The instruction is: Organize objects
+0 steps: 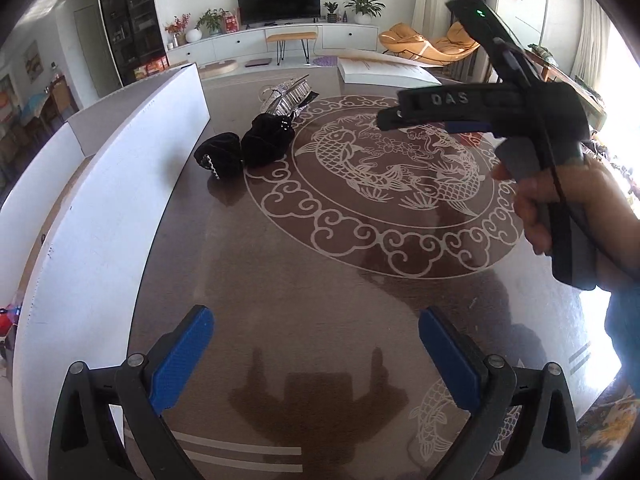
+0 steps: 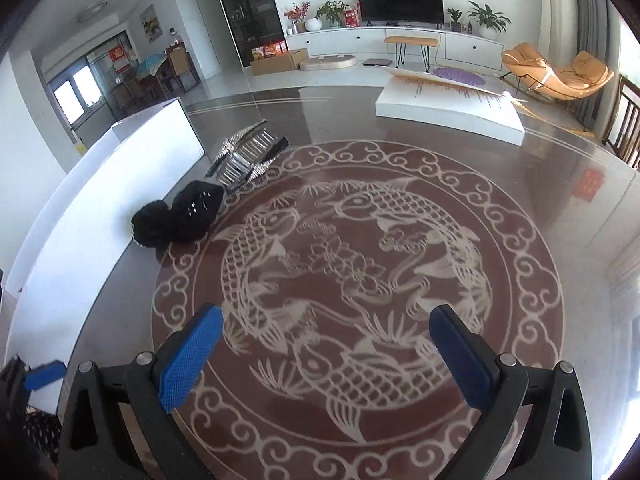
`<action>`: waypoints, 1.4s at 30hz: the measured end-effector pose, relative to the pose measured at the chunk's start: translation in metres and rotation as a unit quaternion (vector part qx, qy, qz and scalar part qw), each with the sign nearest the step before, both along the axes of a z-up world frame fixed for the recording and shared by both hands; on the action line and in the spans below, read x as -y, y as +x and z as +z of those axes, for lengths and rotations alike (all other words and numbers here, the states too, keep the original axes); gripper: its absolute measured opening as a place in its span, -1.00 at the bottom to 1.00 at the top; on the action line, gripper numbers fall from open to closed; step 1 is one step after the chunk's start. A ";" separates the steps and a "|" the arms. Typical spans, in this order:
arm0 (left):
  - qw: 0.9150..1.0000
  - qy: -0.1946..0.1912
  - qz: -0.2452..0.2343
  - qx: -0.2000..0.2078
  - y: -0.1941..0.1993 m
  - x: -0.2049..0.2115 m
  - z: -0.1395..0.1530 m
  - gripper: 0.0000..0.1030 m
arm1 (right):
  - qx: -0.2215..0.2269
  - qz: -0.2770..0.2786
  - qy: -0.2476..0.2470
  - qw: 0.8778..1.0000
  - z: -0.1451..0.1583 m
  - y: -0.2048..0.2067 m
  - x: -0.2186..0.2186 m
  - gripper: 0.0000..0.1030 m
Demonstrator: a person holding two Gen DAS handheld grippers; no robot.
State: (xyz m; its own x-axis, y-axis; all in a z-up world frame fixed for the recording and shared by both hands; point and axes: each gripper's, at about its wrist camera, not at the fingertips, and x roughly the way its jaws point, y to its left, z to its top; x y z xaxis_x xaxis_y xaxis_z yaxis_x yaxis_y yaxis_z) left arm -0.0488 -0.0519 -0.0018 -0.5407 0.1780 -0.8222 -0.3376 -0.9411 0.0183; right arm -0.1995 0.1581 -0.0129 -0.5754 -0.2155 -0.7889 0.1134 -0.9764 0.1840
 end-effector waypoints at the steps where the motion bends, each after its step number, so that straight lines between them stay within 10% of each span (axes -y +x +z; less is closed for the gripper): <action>1: 1.000 0.001 -0.001 -0.001 0.000 0.000 0.001 1.00 | 0.011 0.009 -0.002 1.000 0.003 -0.030 0.013 1.00; 10: 0.999 -0.036 -0.002 -0.007 -0.003 0.008 0.002 1.00 | 0.087 -0.026 -0.026 0.995 -0.018 -0.188 0.093 0.99; 13: 1.000 -0.026 0.007 0.006 -0.008 0.015 -0.002 1.00 | 0.097 -0.016 -0.010 0.995 -0.031 -0.191 0.102 0.53; 24: 0.999 0.000 -0.014 0.052 -0.005 0.003 -0.017 1.00 | 0.065 0.215 0.126 0.966 -0.033 -0.051 0.128 0.11; 37: 0.996 0.025 -0.012 0.082 -0.007 -0.009 -0.040 1.00 | 0.036 0.066 0.060 0.995 -0.027 0.126 -0.031 0.05; 42: 0.998 0.026 0.007 0.064 -0.011 -0.013 -0.044 1.00 | 0.008 0.027 0.065 0.998 -0.034 0.165 -0.041 0.65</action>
State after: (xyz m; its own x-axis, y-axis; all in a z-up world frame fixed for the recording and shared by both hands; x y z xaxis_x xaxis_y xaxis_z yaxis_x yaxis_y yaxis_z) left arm -0.0594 -0.0390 -0.0461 -0.4344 0.2163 -0.8744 -0.3215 -0.9440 -0.0739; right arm -0.0347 0.1991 -0.0468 -0.5524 -0.1413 -0.8215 0.1640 -0.9847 0.0591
